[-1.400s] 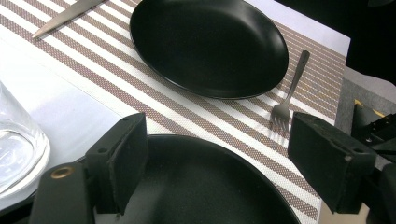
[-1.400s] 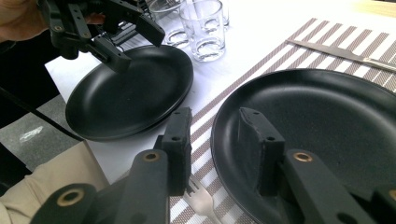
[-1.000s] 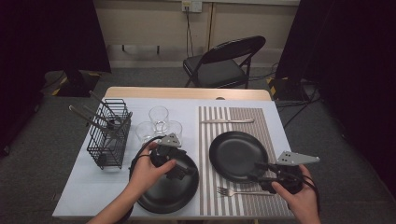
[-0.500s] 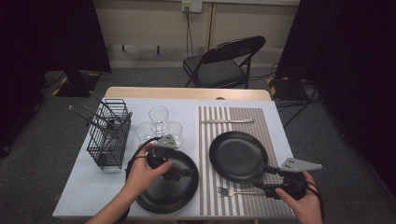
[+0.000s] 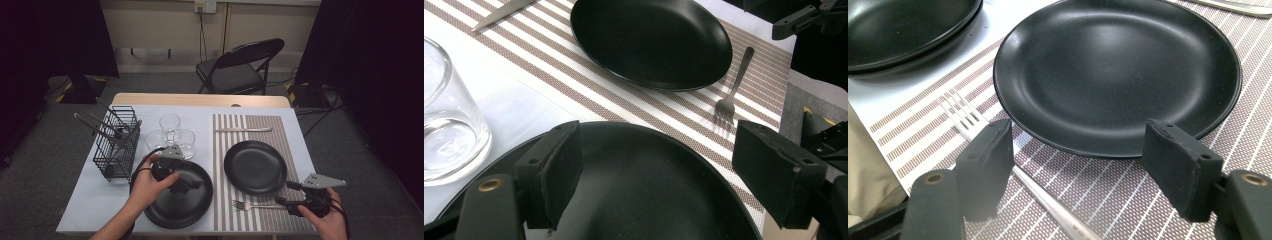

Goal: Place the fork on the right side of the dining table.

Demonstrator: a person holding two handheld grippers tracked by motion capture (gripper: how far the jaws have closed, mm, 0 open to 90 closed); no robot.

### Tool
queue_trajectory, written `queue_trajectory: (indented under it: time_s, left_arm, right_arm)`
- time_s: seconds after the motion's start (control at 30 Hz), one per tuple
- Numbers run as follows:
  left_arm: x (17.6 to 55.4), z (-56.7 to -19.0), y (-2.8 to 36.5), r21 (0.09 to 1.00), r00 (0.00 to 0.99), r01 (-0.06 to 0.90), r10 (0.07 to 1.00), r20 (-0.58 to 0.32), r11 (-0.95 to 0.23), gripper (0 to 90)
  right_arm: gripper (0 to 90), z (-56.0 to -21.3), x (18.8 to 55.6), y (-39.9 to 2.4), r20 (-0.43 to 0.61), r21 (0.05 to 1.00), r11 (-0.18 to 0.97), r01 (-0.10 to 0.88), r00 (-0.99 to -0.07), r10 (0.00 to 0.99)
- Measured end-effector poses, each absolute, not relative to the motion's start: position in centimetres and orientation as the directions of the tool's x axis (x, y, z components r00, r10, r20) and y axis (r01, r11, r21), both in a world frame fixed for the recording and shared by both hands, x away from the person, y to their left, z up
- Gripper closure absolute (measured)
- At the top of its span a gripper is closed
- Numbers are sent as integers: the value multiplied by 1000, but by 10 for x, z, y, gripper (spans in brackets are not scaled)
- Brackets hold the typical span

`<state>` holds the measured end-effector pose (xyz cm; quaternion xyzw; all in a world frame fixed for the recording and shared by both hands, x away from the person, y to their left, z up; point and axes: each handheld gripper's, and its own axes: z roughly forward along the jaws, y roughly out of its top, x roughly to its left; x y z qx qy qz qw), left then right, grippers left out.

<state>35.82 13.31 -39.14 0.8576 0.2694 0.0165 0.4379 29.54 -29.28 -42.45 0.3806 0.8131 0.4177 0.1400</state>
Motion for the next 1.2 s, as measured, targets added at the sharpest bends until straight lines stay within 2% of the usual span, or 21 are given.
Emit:
queue_trajectory:
  time_s: [1.2]
  left_arm:
    - [359,-391,129,759,858,444,471,-207,-477,202]
  right_arm:
    - [308,-458,293,-298,32,708,457,539,-671,741]
